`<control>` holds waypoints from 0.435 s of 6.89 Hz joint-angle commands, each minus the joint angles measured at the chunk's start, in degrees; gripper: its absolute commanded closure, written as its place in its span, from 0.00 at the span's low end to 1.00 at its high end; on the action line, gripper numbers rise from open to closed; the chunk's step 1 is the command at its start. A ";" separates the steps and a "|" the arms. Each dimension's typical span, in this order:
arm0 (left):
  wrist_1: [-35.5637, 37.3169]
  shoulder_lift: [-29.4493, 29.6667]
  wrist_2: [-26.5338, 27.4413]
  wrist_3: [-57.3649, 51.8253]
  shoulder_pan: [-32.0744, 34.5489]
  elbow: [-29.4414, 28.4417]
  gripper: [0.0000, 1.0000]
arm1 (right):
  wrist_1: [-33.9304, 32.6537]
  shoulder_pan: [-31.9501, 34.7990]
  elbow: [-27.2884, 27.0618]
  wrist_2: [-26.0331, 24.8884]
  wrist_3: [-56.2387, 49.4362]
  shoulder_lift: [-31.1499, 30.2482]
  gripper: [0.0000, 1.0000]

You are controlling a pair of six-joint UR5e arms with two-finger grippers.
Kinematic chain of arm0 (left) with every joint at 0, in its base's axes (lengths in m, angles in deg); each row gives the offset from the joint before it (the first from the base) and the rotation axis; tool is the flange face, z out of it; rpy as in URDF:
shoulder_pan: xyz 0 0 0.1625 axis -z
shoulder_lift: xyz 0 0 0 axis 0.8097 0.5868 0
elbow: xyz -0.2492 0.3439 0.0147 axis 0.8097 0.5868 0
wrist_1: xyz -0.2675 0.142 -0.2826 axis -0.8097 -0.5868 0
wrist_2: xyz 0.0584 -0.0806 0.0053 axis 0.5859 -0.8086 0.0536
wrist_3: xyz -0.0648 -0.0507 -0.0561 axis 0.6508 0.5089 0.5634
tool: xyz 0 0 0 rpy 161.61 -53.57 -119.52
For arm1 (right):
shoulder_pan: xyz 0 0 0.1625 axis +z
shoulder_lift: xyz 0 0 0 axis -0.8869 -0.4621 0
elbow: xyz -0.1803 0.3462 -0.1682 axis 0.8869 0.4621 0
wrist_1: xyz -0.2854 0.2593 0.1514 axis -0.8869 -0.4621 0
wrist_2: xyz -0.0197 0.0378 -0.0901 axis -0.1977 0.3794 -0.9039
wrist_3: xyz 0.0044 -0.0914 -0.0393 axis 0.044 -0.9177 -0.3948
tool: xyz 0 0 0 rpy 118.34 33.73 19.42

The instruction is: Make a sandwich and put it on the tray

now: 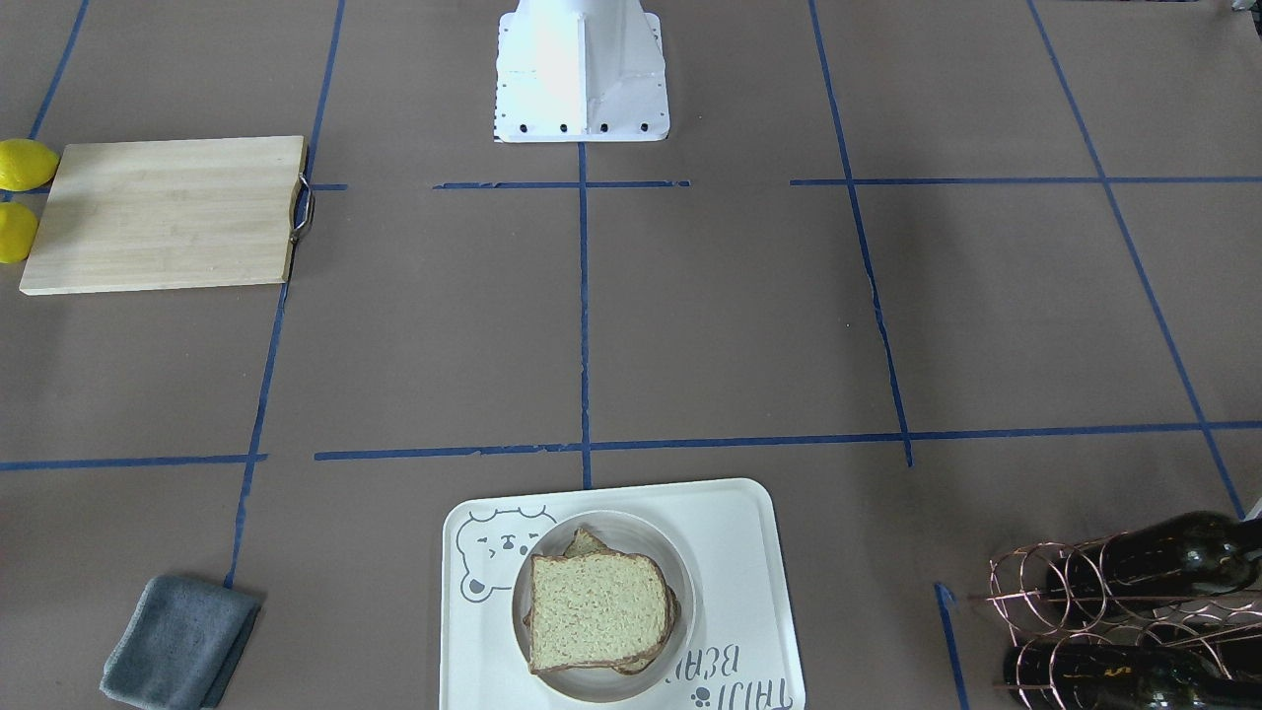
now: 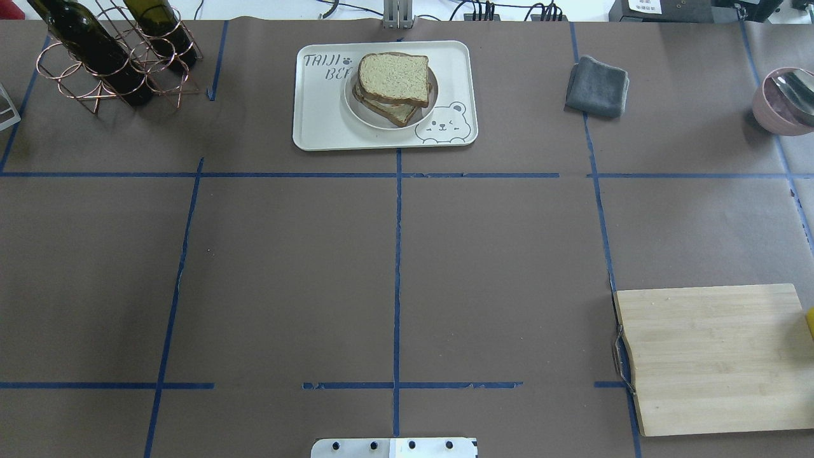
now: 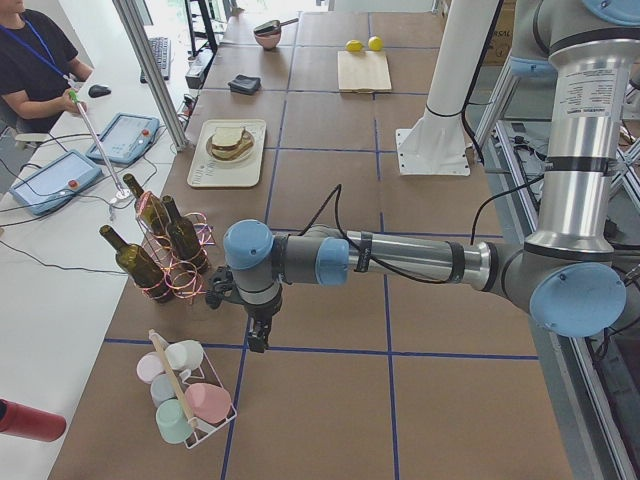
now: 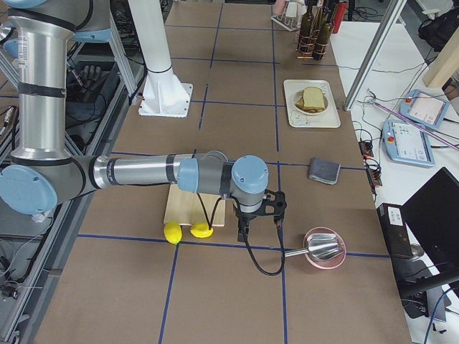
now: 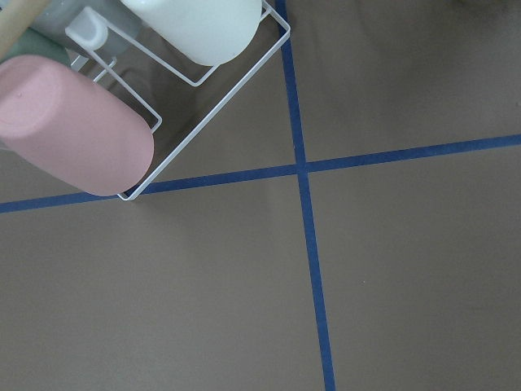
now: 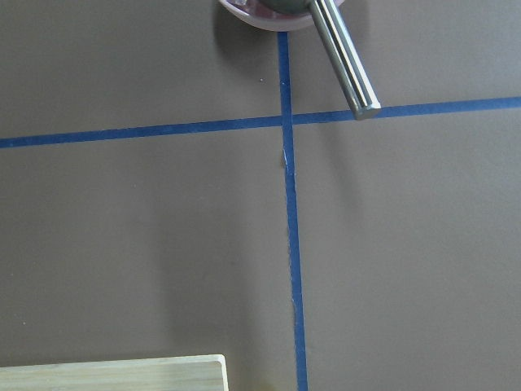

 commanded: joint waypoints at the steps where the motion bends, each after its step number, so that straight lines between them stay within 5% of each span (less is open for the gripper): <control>1: 0.01 0.00 -0.03 -0.39 0.05 0.18 0.00 | 0.07 0.81 0.03 -0.43 0.26 -0.78 0.00; 3: -0.08 -0.08 -0.03 -0.39 0.05 0.18 0.00 | 0.16 0.81 -0.06 -0.52 0.35 -0.35 0.00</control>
